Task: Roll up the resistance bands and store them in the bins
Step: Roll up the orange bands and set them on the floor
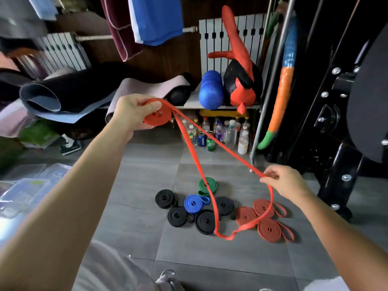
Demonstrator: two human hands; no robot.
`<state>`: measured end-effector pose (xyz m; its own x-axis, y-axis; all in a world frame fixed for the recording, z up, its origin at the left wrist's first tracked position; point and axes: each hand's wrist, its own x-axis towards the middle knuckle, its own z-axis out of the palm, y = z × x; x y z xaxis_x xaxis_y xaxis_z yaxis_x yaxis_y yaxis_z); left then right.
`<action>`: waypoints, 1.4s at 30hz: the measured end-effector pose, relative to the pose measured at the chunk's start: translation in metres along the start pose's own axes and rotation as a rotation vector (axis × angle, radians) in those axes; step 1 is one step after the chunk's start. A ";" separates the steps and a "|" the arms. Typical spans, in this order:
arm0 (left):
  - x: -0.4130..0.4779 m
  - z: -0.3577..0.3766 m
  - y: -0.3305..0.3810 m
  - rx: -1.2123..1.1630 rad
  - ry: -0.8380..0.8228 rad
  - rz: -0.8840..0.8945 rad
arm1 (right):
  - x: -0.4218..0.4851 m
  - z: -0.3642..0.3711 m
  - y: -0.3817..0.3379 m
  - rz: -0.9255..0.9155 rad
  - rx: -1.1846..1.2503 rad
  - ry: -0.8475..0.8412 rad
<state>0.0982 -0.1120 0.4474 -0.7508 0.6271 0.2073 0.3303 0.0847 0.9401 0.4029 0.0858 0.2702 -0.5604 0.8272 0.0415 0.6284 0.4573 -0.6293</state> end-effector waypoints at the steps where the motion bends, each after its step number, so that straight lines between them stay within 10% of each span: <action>1: -0.002 -0.001 -0.002 -0.006 -0.015 -0.017 | -0.002 0.001 0.002 0.002 -0.066 0.009; 12: -0.022 0.024 -0.002 0.187 -0.217 -0.006 | -0.010 0.019 0.012 0.155 -0.166 -0.246; 22: -0.070 0.105 -0.028 0.456 -0.545 0.239 | -0.016 0.006 -0.085 -0.212 0.357 -0.199; 42: -0.068 0.107 -0.060 -0.160 -0.393 -0.093 | 0.000 0.010 -0.097 -0.298 0.464 -0.115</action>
<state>0.1901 -0.0768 0.3476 -0.4885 0.8721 0.0296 0.1552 0.0535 0.9864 0.3360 0.0383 0.3234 -0.7491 0.6311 0.2012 0.1449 0.4524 -0.8800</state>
